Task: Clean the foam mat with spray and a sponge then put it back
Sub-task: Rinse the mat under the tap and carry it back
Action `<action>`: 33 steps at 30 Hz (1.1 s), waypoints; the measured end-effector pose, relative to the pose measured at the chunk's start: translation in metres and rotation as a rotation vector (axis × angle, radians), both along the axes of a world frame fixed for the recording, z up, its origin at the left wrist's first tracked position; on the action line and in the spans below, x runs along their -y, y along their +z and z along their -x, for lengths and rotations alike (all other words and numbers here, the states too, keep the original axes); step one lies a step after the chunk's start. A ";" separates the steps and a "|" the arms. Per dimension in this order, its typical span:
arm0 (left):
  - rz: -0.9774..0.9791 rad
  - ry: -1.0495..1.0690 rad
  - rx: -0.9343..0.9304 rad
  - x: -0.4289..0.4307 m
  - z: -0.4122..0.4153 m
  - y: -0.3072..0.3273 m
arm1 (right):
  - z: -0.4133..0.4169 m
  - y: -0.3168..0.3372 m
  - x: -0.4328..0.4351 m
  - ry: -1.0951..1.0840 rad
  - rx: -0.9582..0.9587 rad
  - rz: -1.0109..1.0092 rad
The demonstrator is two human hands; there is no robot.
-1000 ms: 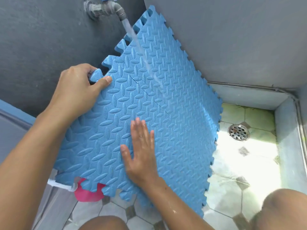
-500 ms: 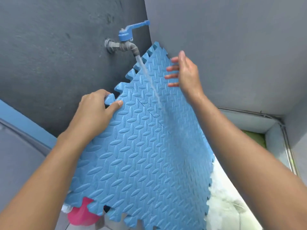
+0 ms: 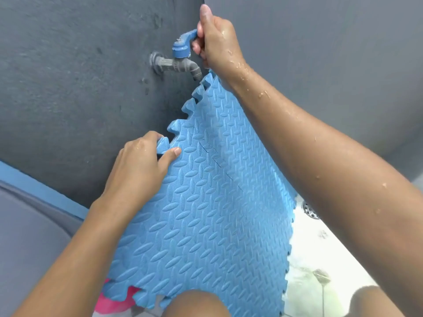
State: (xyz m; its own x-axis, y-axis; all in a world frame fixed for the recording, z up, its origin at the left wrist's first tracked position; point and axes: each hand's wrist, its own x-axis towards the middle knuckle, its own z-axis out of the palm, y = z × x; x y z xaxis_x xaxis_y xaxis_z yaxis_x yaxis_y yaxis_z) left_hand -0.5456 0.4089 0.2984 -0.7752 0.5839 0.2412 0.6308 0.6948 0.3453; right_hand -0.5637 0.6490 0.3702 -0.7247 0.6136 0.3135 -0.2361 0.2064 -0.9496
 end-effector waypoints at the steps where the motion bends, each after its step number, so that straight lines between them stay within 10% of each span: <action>1: 0.004 -0.004 0.022 0.000 -0.001 0.001 | 0.002 0.004 -0.002 0.028 0.050 -0.002; 6: -0.017 -0.015 0.285 0.001 -0.012 0.010 | -0.031 0.031 -0.024 0.260 0.356 -0.110; 19: -0.026 -0.228 0.469 0.041 -0.107 0.135 | -0.267 0.101 -0.024 -0.017 1.006 -0.503; 25: 0.054 -0.267 0.514 0.086 -0.128 0.212 | -0.280 0.180 0.047 0.077 1.099 -0.480; 33: 0.029 0.023 0.687 0.226 -0.156 0.308 | -0.255 0.265 0.074 0.376 1.353 -1.021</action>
State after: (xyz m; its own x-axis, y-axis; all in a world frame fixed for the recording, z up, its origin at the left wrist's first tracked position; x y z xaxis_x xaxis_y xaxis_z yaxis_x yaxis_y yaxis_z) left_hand -0.3896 0.1829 0.6061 -0.7589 0.5646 -0.3247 0.2606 0.7201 0.6430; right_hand -0.3084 0.5752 0.6355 -0.8254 0.3213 -0.4642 0.3786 0.9250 -0.0329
